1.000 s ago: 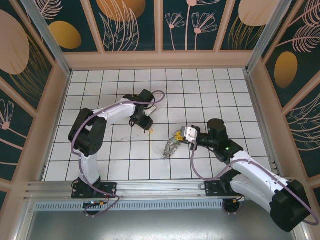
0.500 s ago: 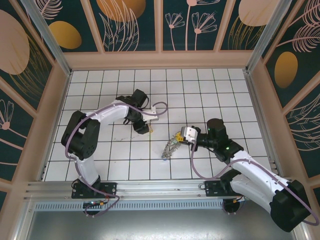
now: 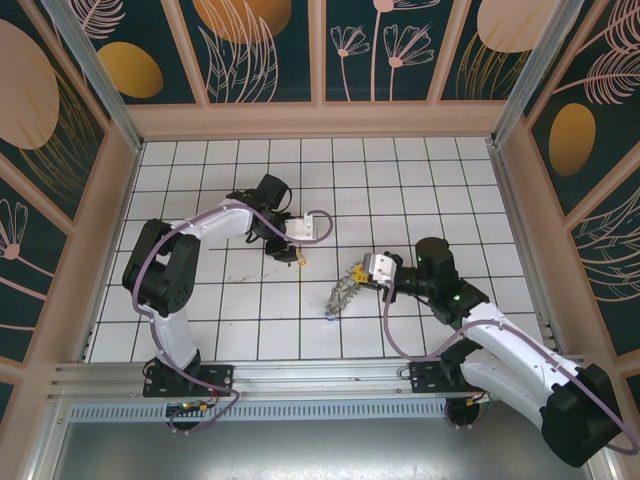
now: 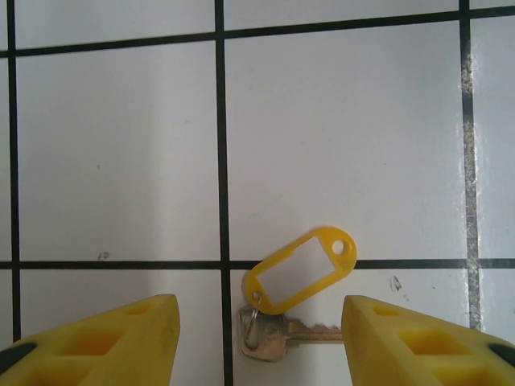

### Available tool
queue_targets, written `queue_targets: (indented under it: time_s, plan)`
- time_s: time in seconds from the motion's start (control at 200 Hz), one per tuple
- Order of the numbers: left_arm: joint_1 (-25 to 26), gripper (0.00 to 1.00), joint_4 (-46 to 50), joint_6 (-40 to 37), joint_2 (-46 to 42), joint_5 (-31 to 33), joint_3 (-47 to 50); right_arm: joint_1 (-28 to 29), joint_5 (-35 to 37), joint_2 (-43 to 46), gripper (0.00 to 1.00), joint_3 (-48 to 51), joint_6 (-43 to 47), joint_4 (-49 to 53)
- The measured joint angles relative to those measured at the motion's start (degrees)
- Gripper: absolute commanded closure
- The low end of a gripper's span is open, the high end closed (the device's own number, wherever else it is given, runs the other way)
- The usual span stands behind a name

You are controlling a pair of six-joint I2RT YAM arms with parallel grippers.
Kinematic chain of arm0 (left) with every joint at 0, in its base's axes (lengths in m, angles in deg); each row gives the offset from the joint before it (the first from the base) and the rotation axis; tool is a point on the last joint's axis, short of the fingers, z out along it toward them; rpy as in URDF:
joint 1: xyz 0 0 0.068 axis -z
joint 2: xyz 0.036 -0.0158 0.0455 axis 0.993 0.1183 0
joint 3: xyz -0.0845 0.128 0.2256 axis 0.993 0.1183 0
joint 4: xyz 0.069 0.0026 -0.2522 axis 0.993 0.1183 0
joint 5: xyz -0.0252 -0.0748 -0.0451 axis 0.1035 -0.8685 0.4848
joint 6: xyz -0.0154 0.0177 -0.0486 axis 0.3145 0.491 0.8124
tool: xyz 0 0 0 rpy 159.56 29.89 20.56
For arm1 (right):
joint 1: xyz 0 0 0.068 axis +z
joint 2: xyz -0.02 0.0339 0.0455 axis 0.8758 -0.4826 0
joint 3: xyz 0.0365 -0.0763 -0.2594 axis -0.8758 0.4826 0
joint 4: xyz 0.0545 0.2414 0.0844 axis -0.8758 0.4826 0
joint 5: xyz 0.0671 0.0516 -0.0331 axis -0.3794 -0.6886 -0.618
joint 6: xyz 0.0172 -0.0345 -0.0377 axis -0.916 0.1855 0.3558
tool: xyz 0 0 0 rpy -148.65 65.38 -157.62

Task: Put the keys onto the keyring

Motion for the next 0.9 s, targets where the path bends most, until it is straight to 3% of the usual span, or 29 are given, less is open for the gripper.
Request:
queue_targets:
  time_s: [0.35, 0.596, 0.716, 0.901]
  plan:
    - [-1.5, 0.49, 0.0, -1.2, 0.3, 0.1, 0.7, -1.2, 0.0, 0.0, 1.0, 0.0, 0.0, 0.0]
    - [-1.7, 0.52, 1.2, -1.3, 5.2, -0.2, -2.6, -1.5, 0.1, 0.0, 1.0, 0.0, -0.2, 0.0]
    - [-1.7, 0.61, 1.5, -1.5, 6.0, -0.2, -3.4, -1.5, 0.0, 0.0, 1.0, 0.0, -0.2, 0.0]
    - [-1.7, 0.58, 1.7, -1.9, 6.9, -0.4, -3.5, -1.5, 0.1, 0.0, 1.0, 0.0, -0.2, 0.0]
